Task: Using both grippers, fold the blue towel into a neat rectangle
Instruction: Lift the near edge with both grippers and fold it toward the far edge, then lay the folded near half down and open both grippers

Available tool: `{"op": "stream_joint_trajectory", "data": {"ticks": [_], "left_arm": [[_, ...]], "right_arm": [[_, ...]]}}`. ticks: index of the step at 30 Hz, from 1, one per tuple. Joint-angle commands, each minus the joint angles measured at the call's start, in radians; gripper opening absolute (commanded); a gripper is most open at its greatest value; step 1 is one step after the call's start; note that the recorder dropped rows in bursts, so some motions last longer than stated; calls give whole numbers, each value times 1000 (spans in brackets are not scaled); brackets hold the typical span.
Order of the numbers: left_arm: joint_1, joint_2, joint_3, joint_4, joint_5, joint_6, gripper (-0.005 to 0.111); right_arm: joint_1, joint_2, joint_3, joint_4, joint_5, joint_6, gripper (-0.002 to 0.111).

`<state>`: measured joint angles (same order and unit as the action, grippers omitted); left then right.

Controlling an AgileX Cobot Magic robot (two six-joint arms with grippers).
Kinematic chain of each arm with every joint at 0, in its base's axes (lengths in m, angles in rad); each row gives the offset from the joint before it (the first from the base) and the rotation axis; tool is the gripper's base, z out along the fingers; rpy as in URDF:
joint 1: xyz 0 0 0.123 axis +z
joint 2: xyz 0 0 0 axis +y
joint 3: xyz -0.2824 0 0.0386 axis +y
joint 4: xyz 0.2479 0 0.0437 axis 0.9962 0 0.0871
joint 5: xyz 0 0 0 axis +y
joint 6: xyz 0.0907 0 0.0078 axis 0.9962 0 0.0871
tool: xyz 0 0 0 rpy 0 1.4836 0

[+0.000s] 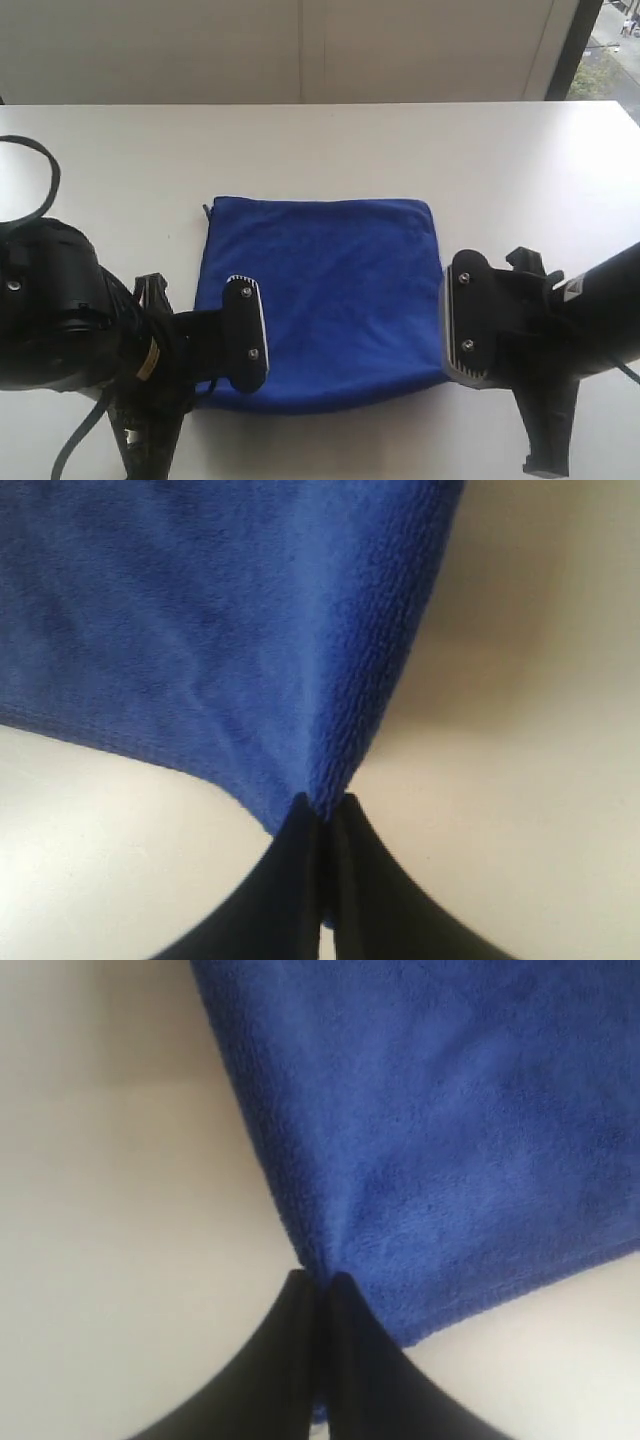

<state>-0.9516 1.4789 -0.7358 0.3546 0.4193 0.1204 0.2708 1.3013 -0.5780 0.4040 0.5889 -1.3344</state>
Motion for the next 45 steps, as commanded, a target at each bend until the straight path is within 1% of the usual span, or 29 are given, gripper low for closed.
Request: {"op": "stream_joint_trajectory", "data": {"ticks": [1,3,4,6,8,10,13,16,21,24,27,29,37,45], "left_arm": [[-8,-30,7,35,16,-72,0],[-8,-37,7,177,16,-211,0],[-6,-41,7,278,16,-303,0],[18,-44,-4,422,16,-437,0],[59,-46,-26,510,-4,-500,0],[92,-46,-41,546,-41,-510,0],[132,-42,-60,573,-89,-510,0],[186,-26,-93,601,-139,-510,0],[244,-2,-128,643,-227,-505,0],[277,21,-145,645,-253,-507,0],[312,47,-163,648,-317,-507,0],[328,60,-179,648,-349,-507,0],[382,110,-251,656,-407,-508,0],[381,199,-346,656,-419,-499,0]], "right_arm": [[0,-79,17,-67,-29,82,0],[0,-83,17,-68,-100,108,0],[0,-81,17,-68,-137,108,0],[0,-72,5,-68,-192,108,0],[0,-63,-14,-68,-251,109,0],[0,-51,-29,-68,-287,126,0],[0,-19,-43,-68,-335,133,0],[0,47,-67,-68,-383,133,0],[-2,122,-121,-68,-449,135,0],[-2,159,-148,-67,-473,135,0],[-2,193,-173,-67,-486,135,0],[-2,206,-192,-67,-491,135,0],[-2,228,-242,-67,-538,135,0],[-7,322,-255,-53,-655,135,0]]}}
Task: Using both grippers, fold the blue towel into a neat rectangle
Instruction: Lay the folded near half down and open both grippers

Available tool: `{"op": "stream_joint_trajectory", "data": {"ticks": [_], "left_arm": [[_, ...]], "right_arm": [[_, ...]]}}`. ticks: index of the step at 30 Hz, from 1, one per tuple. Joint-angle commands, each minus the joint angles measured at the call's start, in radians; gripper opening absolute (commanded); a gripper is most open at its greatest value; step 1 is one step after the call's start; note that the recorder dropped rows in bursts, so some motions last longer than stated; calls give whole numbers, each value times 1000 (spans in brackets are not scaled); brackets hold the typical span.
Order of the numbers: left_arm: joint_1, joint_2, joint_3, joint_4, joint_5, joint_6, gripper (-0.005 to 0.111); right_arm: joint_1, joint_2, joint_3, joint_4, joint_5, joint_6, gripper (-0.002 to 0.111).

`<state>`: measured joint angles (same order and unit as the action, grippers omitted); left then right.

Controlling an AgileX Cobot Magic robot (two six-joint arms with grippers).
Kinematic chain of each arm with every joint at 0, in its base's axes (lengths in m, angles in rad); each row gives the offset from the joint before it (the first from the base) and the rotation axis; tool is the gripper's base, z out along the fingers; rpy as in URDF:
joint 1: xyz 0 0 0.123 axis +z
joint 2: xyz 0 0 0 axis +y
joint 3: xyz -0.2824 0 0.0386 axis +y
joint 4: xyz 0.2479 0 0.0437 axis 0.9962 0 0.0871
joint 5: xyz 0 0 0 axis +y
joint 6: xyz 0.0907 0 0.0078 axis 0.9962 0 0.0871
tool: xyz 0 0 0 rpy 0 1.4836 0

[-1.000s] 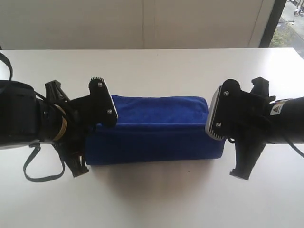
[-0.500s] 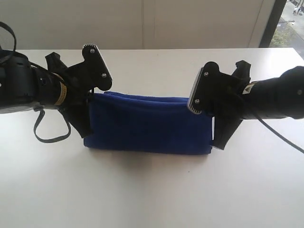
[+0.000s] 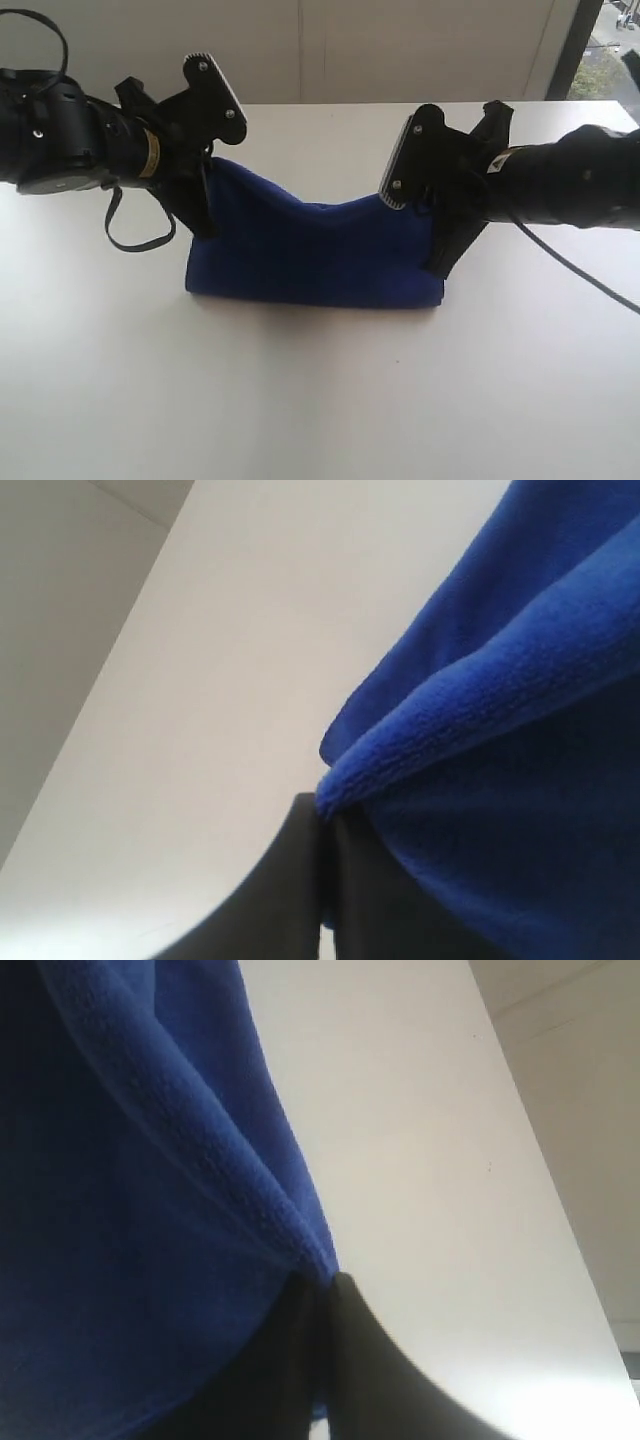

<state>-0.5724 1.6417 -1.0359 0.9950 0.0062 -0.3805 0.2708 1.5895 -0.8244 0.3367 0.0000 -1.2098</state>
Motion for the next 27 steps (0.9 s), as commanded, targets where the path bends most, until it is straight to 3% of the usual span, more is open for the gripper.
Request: {"op": "stream_joint_trajectory", "data": {"ticks": [1,10,27], "left_arm": [[2,49,-58,16,-6,2,0],[52,145,-138,14,-28,36,0],[152,280,-153,7,-265,67,0]], "right_arm": [[-12,43,-14,28,-69,10,0],[-64,104,-75,58,-86,10,0],[-64,294,-122,78,-261,10,0]]}}
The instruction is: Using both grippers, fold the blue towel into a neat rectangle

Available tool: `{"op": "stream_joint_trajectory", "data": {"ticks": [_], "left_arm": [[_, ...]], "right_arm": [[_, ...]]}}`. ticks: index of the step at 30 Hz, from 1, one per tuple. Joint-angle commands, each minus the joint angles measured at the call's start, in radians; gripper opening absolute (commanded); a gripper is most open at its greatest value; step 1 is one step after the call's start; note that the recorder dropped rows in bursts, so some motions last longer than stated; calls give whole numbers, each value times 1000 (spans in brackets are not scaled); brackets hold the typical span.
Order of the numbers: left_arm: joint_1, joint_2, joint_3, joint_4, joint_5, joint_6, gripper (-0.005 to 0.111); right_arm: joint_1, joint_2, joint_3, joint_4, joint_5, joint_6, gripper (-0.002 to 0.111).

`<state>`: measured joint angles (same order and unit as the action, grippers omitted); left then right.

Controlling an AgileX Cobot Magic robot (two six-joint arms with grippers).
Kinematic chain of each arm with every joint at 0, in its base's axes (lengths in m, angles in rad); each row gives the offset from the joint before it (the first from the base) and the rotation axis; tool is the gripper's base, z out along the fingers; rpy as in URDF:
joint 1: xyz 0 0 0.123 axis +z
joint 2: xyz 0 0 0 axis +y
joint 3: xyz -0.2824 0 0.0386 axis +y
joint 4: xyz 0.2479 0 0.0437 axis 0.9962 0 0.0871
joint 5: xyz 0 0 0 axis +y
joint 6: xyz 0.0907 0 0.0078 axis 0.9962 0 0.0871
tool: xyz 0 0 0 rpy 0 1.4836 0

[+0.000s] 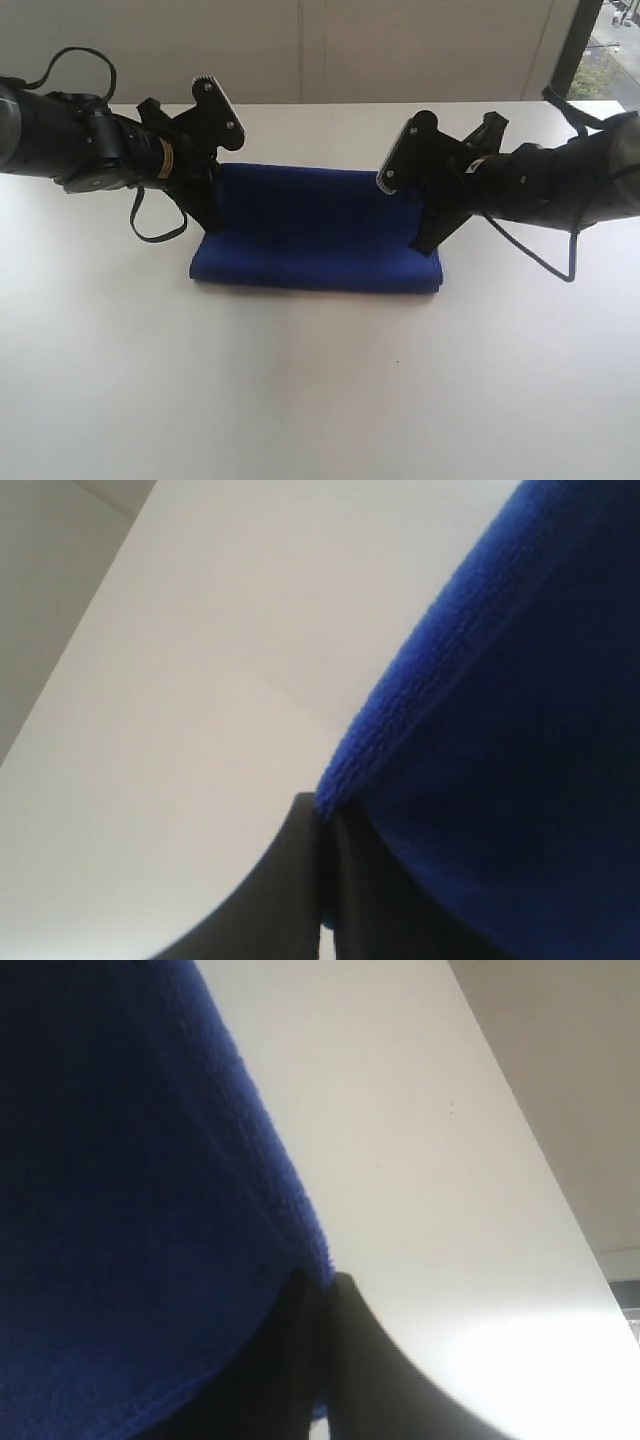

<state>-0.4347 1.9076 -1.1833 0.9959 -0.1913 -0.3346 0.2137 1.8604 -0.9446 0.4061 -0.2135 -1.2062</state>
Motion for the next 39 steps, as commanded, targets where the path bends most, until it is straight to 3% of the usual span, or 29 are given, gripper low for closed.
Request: {"op": "stream_joint_trajectory", "data": {"ticks": [1,7,11,14,17,21,24,27,30,34,39], "left_arm": [[17,22,-6,-3,-76,23,0],[17,58,-47,-62,-58,45,0],[17,58,-73,-65,-62,45,1],[17,58,-75,-65,-67,50,13],[17,58,-75,-65,-67,50,34],[17,58,-75,-65,-69,50,57],[17,58,-75,-65,-67,55,60],[17,58,-75,-65,-52,61,60],[17,42,-75,-76,10,61,55],[17,6,-75,-115,132,24,34],[14,-35,-75,-129,246,-112,3]], "right_arm": [[-7,29,-2,11,-62,7,0],[-7,52,-2,27,-118,7,1],[-7,52,-2,41,-193,7,14],[-7,52,-2,47,-213,7,30],[-7,52,-2,47,-213,7,43],[-7,52,-2,47,-215,7,48],[-7,52,-2,47,-215,7,48],[-7,52,-2,49,-215,7,45],[-5,28,-2,124,-210,63,34],[-5,-31,-2,236,-144,175,17],[-5,-103,-2,255,95,228,0]]}}
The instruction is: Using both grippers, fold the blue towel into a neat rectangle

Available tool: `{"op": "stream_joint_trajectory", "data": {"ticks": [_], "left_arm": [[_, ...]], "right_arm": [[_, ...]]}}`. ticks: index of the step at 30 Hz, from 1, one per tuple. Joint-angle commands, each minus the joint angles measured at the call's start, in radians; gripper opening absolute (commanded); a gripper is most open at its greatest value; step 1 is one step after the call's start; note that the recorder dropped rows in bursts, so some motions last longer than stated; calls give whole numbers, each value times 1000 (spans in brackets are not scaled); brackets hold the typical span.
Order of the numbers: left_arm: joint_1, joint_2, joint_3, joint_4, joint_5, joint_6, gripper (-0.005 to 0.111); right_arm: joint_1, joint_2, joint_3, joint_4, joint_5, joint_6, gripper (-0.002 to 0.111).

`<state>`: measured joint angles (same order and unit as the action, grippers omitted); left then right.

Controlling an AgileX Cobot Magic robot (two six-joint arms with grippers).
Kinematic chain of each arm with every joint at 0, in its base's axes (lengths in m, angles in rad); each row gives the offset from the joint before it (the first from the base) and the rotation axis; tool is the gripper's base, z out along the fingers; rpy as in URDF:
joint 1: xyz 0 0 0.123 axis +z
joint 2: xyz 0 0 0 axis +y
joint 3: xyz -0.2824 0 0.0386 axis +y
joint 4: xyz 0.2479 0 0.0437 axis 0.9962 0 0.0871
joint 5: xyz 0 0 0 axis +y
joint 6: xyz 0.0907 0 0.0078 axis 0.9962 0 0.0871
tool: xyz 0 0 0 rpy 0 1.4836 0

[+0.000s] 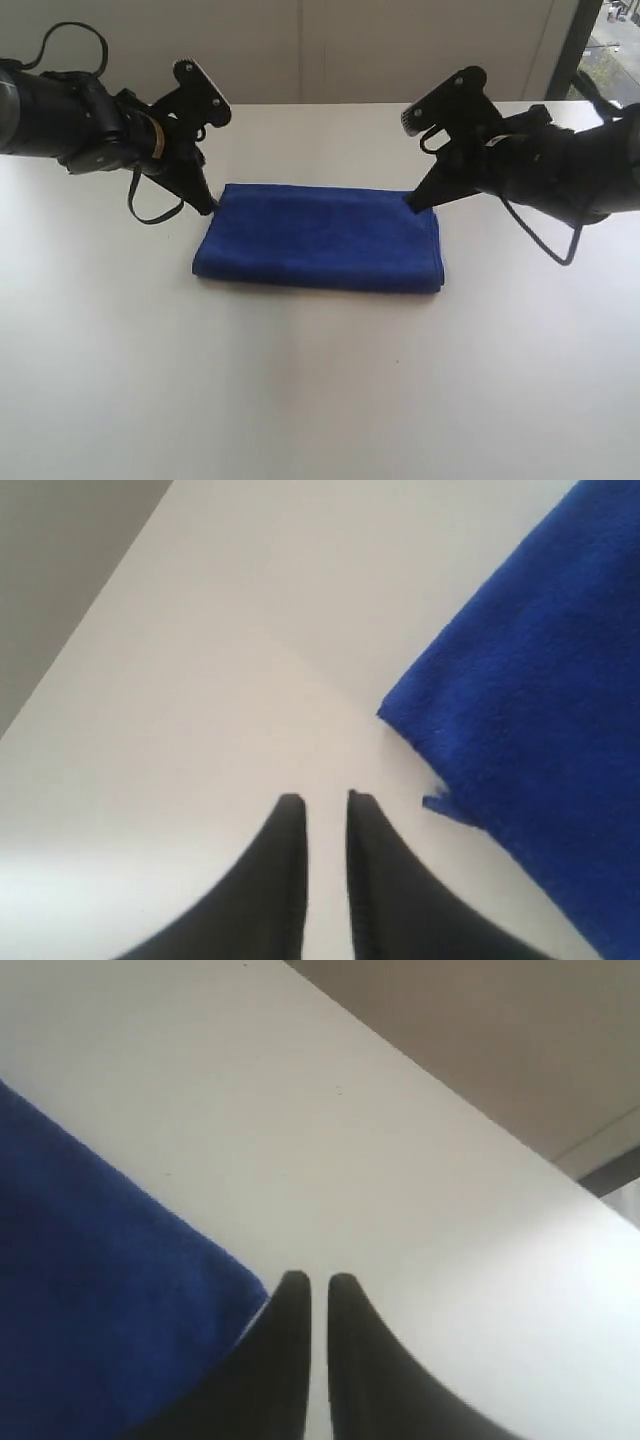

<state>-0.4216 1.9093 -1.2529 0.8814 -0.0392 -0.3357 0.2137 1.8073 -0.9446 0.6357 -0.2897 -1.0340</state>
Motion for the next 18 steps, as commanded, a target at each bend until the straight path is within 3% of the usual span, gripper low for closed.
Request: {"op": "stream_joint_trajectory", "data": {"ticks": [1,4,8,15,18], "left_arm": [[1,-45,-5,-14,121,-145,0],[1,-62,-5,-80,223,-211,0],[1,-82,-5,-288,384,-156,0],[49,-94,-108,-1005,635,495,0],[102,-94,-162,-1155,636,534,0]], "right_arm": [[-5,-58,-2,42,215,94,0],[-5,-76,-2,82,315,211,0],[-11,-92,-17,92,427,339,0],[-78,-89,-168,24,740,561,0],[-89,-89,-206,-119,792,704,0]]}}
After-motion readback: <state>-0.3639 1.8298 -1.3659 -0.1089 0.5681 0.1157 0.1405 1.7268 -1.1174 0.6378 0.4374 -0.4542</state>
